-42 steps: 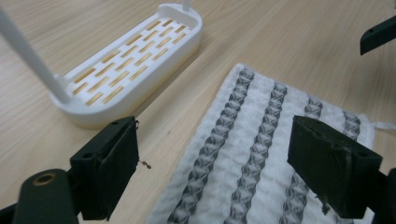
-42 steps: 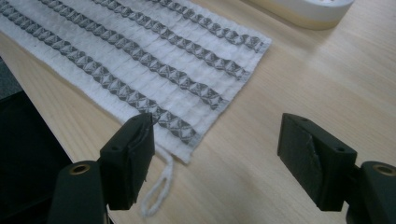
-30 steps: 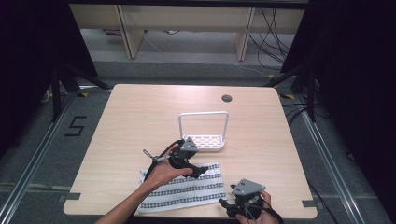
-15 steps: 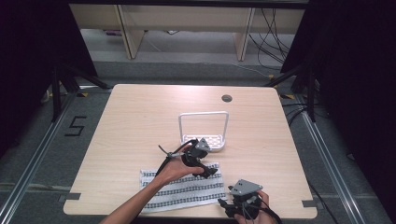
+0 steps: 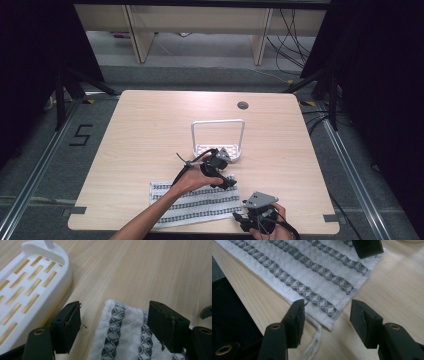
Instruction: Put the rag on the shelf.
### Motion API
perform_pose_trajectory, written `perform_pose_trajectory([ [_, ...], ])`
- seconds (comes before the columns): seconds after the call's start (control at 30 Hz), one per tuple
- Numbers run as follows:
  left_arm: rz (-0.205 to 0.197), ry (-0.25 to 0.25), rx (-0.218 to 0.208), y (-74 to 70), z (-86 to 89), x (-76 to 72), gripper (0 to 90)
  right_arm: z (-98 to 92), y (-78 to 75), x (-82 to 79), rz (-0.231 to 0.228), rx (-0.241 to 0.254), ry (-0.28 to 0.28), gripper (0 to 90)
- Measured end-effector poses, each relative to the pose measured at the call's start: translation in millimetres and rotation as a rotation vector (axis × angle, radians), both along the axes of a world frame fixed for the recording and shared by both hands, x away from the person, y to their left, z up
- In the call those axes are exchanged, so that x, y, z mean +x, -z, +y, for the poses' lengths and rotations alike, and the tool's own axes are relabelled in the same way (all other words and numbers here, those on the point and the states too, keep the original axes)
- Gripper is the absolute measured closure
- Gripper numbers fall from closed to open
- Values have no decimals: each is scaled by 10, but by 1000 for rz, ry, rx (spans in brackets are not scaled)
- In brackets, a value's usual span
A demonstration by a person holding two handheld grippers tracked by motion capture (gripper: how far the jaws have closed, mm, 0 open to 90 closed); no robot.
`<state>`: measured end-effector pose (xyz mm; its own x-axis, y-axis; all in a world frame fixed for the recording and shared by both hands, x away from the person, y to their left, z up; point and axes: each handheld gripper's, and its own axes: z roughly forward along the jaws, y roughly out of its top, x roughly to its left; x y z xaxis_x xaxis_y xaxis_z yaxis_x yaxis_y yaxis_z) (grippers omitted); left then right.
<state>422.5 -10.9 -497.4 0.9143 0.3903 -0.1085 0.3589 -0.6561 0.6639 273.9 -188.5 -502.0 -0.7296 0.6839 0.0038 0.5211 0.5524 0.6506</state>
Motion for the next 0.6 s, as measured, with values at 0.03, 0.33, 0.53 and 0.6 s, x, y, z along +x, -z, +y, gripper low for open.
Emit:
perform_pose_trajectory([
  [0.03, 5, -5, 8, 10, -11, -2, 285, 5, 4, -1, -6, 2, 1, 475],
  [0.33, -27, 81, 57, 29, -80, -4, 488, 13, 21, 4, 9, -7, -8, 551],
  [0.53, -35, 92, 70, 19, -102, -16, 609, 11, 27, 5, 17, 3, -7, 664],
  [0.6, -30, 95, 63, 21, -91, -8, 682, 1, 28, 20, 14, 8, -8, 716],
])
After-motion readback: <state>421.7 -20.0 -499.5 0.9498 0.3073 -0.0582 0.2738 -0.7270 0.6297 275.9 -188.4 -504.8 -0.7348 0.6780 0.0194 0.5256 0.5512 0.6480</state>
